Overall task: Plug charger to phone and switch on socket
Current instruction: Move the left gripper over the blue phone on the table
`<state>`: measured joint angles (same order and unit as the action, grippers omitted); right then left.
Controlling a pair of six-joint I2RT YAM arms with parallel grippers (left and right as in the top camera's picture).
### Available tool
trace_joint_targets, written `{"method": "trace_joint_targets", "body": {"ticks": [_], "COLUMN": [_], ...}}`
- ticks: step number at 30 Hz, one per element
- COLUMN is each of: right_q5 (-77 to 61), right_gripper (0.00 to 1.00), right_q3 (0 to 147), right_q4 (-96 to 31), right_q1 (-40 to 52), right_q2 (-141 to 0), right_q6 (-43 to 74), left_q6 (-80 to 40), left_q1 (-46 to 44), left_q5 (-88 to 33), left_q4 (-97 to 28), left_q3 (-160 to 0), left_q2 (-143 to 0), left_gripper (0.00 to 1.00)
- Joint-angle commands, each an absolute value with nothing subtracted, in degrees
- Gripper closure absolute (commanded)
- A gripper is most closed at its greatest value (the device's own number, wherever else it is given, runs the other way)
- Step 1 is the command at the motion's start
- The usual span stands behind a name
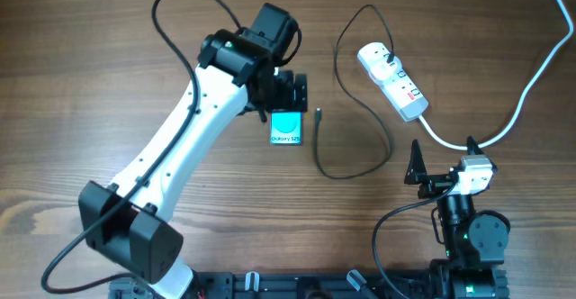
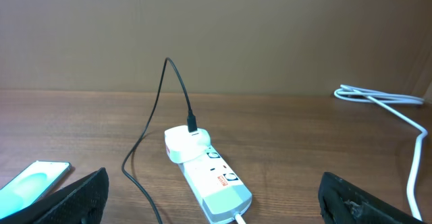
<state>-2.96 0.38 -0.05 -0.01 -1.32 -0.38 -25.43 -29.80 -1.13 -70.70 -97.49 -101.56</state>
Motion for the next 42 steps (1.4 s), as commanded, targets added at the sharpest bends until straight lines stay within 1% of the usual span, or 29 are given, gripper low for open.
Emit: {"method": "trace_joint_targets", "body": {"ticks": [1,5,10,14,17,22,27,33,38,42], "right_q5": [-2.9,-2.9,-2.9,-2.9,-2.9,-2.9,-2.9,-2.9,-2.9,-2.9], "right_gripper": [0.0,0.0,0.0,0.0,0.0,0.01,0.0,0.0,0.0,0.0], "right_q3": [0.3,0.3,0.3,0.3,0.3,0.3,0.3,0.3,0.3,0.3], "right_q4": [0.1,0.1,0.1,0.1,0.1,0.1,0.1,0.1,0.1,0.1], "right_q1": [-0.3,-0.3,-0.3,-0.3,-0.3,-0.3,-0.3,-0.3,-0.3,-0.3], "right_q2": [-1.2,-1.2,-1.2,-1.2,-1.2,-1.2,-1.2,-1.2,-1.2,-1.2], "right_q6": [-1.3,-1.4,-1.3,-1.3,-1.3,-1.3,-1.3,-1.3,-1.3,-1.3], "left_q6": [-26.5,-29.0,-29.0,-29.0,-28.8,-28.8,-28.8,-27.2,-27.3,-25.9], "left_q1": [-29.9,-29.7,-31.4,-31.2,-31.2,-31.0,-30.0,-29.8,-29.6,-29.5], "left_q5": [0.5,0.4,-1.7,-1.4,-0.4,5.7,5.4,1.2,1.0,-1.7], "left_q4": [-68.4,-68.7,-71.3,-69.3,-65.0,-59.3,-58.0,-58.2,-56.9,-57.0], "left_q3": [-98.6,-98.6,-98.6,-98.6,-98.6,-98.6,-98.6,-98.6,-98.7,-98.7], "left_q2": [-101.7,-104.2,-113.5,-119.1,-120.4,-121.7,-124.0,-126.8,-126.9,-127.4], "left_gripper": [0.0,0.0,0.0,0.0,0.0,0.0,0.0,0.0,0.0,0.01]}}
